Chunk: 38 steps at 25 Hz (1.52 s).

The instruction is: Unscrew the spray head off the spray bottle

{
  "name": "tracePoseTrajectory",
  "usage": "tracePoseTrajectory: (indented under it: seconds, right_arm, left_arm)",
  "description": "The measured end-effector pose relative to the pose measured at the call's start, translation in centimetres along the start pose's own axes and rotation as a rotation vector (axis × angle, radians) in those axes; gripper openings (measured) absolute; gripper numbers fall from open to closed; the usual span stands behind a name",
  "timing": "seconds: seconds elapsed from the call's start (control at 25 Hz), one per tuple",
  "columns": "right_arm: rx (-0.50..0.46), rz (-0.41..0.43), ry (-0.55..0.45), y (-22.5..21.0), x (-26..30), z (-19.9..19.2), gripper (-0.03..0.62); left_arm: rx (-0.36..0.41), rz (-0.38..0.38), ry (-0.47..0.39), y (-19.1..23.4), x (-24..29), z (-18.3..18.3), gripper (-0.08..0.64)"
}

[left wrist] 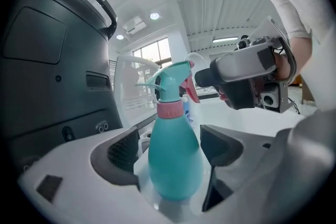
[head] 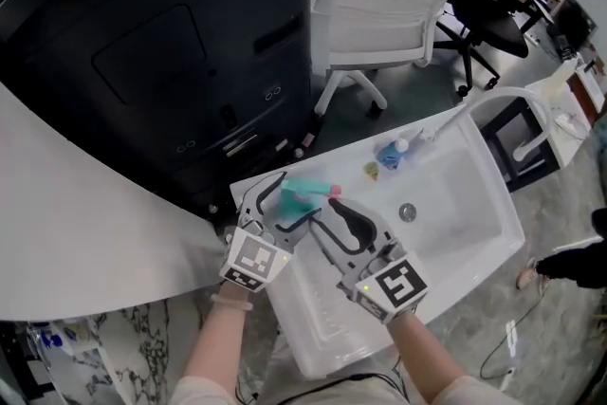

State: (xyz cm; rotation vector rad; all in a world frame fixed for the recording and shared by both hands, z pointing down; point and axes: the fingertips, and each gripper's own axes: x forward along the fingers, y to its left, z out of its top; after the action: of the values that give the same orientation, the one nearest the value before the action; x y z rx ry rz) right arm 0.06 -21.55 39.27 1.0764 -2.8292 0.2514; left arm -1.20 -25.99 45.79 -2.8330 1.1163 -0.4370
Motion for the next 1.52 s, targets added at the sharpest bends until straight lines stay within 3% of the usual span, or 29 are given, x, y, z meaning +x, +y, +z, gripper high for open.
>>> tracePoseTrajectory:
  seconds: [0.16, 0.52, 0.84, 0.96, 1.24, 1.4, 1.52]
  right_arm:
    - [-0.005, -0.021, 0.056, -0.5, 0.1, -0.5, 0.167]
    - [-0.023, -0.015, 0.023, -1.0, 0.6, -0.7, 0.170]
    - [-0.038, -0.101, 0.026, -1.8, 0.9, -0.6, 0.176]
    - [0.009, -0.065, 0.006, -2.0, 1.3, -0.5, 0.226]
    - [0.081, 0.116, -0.027, -0.8, 2.6, 0.5, 0.371]
    - [0.126, 0.123, -0.013, -1.2, 3.6, 0.8, 0.369]
    - [0.092, 0.101, 0.040, -1.3, 4.4, 0.8, 0.340]
  left_arm:
    - [0.034, -0.029, 0.016, -0.5, 1.3, -0.4, 0.359]
    - [0.033, -0.054, 0.050, -0.8, 2.2, -1.3, 0.351]
    - [0.046, -0.047, 0.051, -1.1, 2.5, -1.3, 0.348]
    - [0.063, -0.049, 0.053, -1.4, 2.5, -1.2, 0.348]
    - [0.073, -0.043, 0.071, -1.6, 2.6, -1.3, 0.348]
    - [0.080, -0.034, 0.077, -1.7, 2.8, -1.2, 0.348]
    - [0.080, -0.027, 0.080, -1.7, 2.8, -1.2, 0.348]
